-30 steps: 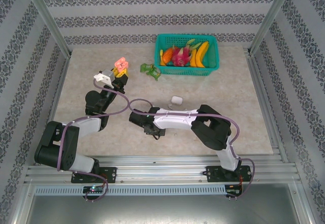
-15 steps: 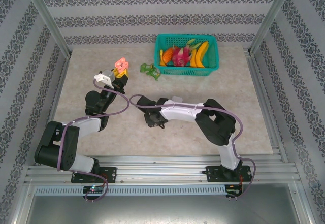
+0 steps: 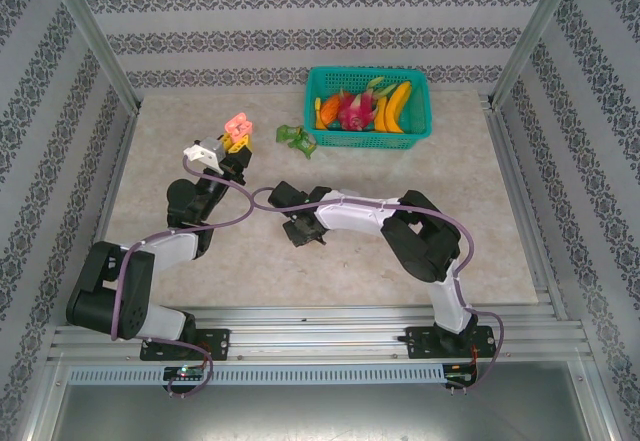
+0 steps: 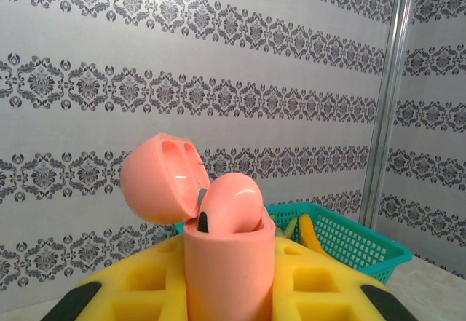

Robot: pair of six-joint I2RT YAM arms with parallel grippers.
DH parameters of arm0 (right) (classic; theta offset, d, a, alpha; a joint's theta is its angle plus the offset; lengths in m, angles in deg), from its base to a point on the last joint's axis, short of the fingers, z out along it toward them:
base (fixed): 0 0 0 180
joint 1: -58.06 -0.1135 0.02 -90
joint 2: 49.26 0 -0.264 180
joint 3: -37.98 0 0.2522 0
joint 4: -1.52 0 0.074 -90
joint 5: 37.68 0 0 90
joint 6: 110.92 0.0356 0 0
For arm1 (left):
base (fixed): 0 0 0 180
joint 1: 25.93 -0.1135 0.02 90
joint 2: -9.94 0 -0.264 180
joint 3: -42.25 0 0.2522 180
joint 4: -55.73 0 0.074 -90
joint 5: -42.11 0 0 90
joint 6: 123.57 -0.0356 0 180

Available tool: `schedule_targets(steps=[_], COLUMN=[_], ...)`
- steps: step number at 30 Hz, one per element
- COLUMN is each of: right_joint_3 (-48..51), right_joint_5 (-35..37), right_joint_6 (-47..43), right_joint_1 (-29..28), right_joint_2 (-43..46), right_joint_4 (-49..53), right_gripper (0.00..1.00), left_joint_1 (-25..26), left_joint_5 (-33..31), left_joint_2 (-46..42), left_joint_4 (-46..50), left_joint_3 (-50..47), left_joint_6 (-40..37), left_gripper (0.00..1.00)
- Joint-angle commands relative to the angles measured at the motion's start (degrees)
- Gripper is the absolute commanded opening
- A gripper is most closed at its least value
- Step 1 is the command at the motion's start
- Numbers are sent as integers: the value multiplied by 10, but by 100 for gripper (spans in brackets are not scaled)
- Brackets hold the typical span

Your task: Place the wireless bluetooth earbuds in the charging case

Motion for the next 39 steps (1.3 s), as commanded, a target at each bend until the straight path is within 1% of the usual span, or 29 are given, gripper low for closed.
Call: schedule_targets(steps=[1,6,15,21,39], right_joint_3=[-10,-9,13,27,64], right_joint_5=[0,3,-8,-11,-13], right_joint_6=[17,24,33,34,35], right_joint_1=[1,1,1,1,11], right_joint_2=[-15,-16,-3,6,31], right_joint_4=[25,29,19,14,-4], right_gripper=[39,40,39,37,37], left_joint_1=[-8,-8,-9,-8,-8], left_joint_5=[15,16,18,21,28], left_joint_2=[-18,-24,-31,-31,-22], left_joint_4=[-7,-4,2,6,12], left_joint_3=[-8,-9,-9,-7,3], left_joint_6=[3,3,4,5,12], left_gripper=[0,0,0,0,0])
